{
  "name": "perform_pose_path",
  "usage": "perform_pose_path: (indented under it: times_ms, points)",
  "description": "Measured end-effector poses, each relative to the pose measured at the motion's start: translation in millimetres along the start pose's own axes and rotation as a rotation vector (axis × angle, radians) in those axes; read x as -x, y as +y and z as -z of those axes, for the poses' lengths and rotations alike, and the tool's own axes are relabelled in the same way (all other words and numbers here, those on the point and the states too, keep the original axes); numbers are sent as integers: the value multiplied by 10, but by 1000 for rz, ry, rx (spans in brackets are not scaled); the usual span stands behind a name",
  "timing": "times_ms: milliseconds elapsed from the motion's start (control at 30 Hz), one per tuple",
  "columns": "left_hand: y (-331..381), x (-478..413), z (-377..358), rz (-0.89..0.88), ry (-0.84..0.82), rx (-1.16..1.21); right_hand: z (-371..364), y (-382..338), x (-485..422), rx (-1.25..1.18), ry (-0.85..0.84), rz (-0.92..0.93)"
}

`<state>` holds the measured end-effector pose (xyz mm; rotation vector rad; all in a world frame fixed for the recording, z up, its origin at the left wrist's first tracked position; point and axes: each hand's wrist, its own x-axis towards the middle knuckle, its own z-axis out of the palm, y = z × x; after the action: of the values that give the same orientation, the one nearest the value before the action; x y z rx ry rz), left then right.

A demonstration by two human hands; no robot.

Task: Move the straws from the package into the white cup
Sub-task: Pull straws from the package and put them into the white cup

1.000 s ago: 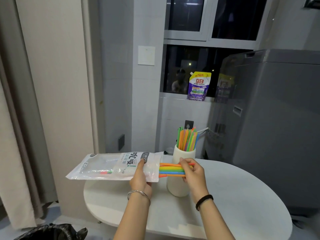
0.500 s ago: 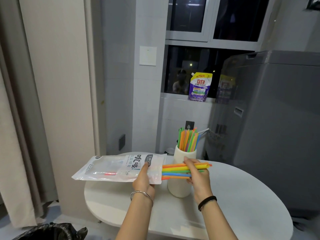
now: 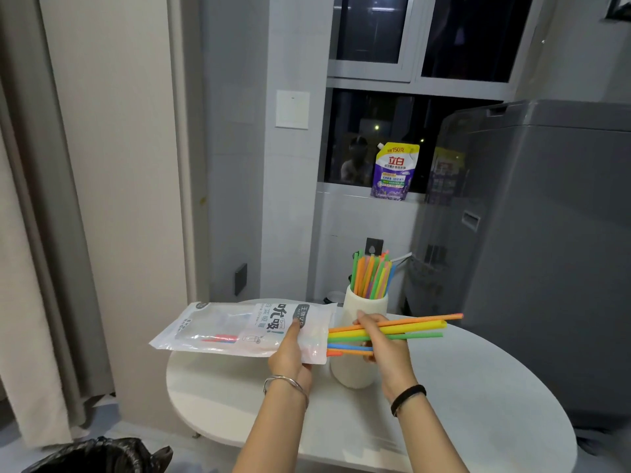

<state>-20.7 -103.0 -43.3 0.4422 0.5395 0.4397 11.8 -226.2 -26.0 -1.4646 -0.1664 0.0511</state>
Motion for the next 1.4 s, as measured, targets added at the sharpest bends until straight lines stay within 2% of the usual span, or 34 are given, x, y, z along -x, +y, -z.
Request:
perform_pose_path:
  times_ms: [67, 133, 267, 400, 600, 667, 900, 1167, 1400]
  points:
    - [-34, 22, -26, 4, -7, 8, -25, 11, 7, 68, -55, -18]
    - [-40, 22, -36, 9, -23, 28, -26, -9, -1, 62, -33, 15]
    - [-8, 24, -60, 13, -76, 46, 82, -231, -73, 82, 103, 234]
    - [26, 31, -65, 25, -88, 66, 256, -741, -226, 112, 225, 429]
    - [82, 94, -104, 96, -120, 58, 321, -1284, -489, 361, 206, 599]
    - [72, 73, -96, 76, -85, 56, 292, -1363, -563, 445, 211, 626]
    - [79, 49, -59, 28, -86, 97, 70, -1396, -742, 676, 178, 621]
    - [126, 24, -53, 18, -84, 119, -62, -1200, -938, 1038, -12, 415]
    - [109, 2, -55, 19, -81, 115, 29, -1161, -1004, 800, -24, 399]
